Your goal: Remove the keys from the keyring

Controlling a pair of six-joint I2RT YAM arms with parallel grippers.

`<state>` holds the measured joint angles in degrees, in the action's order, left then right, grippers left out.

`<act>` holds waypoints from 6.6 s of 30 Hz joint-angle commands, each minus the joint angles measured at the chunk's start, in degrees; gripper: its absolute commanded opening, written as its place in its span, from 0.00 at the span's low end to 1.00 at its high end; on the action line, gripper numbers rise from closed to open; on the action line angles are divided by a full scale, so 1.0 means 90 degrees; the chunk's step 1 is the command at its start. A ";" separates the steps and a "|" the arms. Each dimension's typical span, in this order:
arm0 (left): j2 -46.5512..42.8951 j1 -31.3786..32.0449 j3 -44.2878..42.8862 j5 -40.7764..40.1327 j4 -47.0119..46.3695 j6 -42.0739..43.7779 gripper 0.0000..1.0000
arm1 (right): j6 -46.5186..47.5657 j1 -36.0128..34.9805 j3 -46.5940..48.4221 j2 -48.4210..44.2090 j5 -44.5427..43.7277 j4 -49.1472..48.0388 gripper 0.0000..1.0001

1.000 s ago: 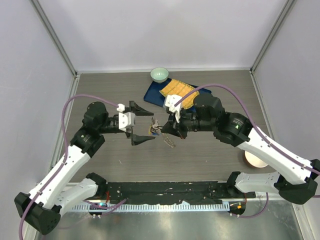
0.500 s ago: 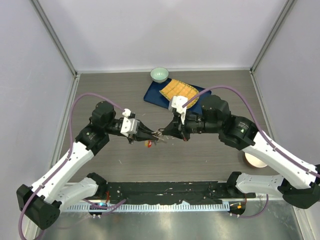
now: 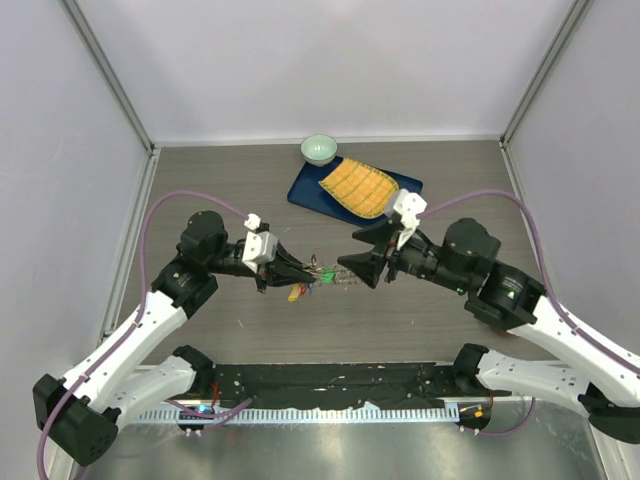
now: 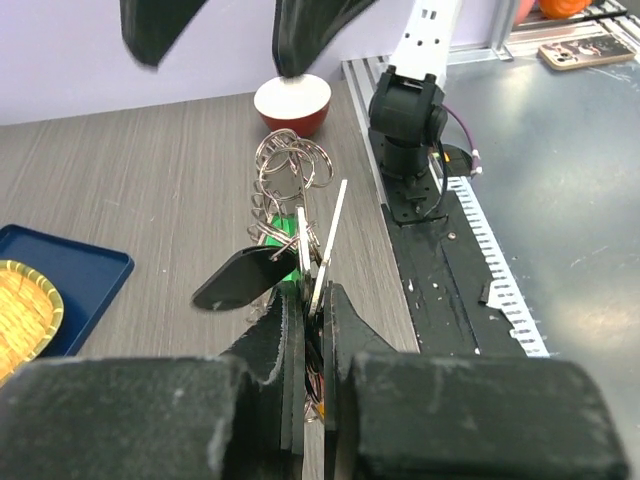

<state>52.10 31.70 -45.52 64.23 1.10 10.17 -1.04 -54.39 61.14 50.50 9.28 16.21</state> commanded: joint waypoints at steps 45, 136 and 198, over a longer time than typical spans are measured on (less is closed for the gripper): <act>0.0178 -0.0036 -0.0968 0.0744 0.1948 0.2414 0.00 | 0.1775 -0.0031 -0.1432 -0.0455 0.1137 -0.0472 0.41; 0.2298 0.0872 -0.2267 0.0569 0.2914 -0.1005 0.00 | 0.4775 -0.0031 -0.1159 -0.0133 0.1967 0.0563 0.01; -0.0379 0.2073 -0.0148 -0.4568 0.0864 0.1945 0.42 | 0.0858 -0.0041 -0.1237 0.0531 0.0385 -0.1137 0.01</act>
<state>47.59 49.78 -45.82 24.40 10.09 26.02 7.51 -54.63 46.85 55.75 13.32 11.97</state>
